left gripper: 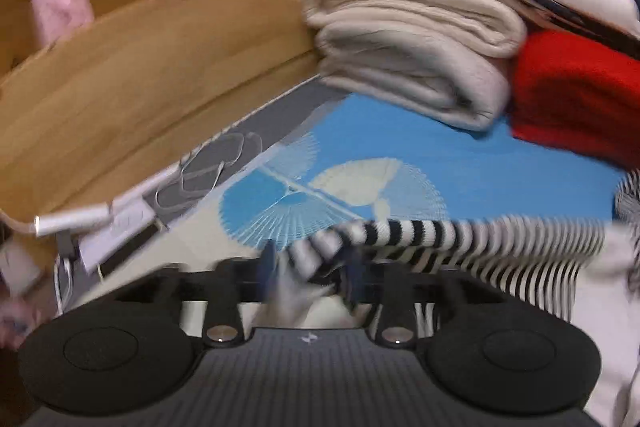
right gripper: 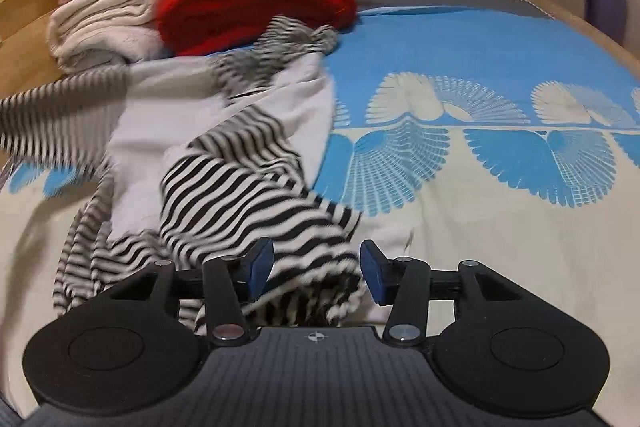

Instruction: Fold small clothes

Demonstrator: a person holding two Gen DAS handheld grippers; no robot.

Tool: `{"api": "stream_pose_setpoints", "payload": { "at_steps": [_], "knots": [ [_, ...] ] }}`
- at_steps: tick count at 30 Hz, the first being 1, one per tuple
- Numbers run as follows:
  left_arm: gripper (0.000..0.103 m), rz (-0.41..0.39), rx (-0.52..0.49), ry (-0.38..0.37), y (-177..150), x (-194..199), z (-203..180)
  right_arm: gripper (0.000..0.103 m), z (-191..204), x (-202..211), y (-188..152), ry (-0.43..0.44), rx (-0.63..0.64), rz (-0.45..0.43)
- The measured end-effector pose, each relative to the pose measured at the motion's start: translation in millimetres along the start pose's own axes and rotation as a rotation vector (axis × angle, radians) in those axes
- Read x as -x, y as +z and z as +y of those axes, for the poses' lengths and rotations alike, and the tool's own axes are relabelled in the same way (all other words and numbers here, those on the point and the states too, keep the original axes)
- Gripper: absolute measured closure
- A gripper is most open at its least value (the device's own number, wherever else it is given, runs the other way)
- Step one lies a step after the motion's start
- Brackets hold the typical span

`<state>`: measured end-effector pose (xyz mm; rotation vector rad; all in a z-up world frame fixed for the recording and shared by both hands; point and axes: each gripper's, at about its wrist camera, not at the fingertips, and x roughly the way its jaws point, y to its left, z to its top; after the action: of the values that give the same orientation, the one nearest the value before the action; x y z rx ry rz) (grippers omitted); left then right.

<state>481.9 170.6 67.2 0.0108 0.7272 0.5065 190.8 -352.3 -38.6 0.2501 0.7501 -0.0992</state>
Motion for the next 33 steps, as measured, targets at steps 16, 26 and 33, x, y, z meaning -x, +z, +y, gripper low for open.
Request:
{"api": "stream_pose_setpoints", "payload": {
  "at_steps": [16,26,33],
  "knots": [
    [0.0,0.312,-0.315,-0.442,-250,40,-107,0.048,70,-67,-38,0.417,0.064,0.432],
    [0.0,0.442,-0.261,-0.495,-267,2,-113,0.025,4,-50,19,0.05,0.093,0.08],
    [0.001,0.397,-0.331,-0.483,-266,6,-133,0.101,5,-136,20,0.104,0.152,0.408]
  ]
}}
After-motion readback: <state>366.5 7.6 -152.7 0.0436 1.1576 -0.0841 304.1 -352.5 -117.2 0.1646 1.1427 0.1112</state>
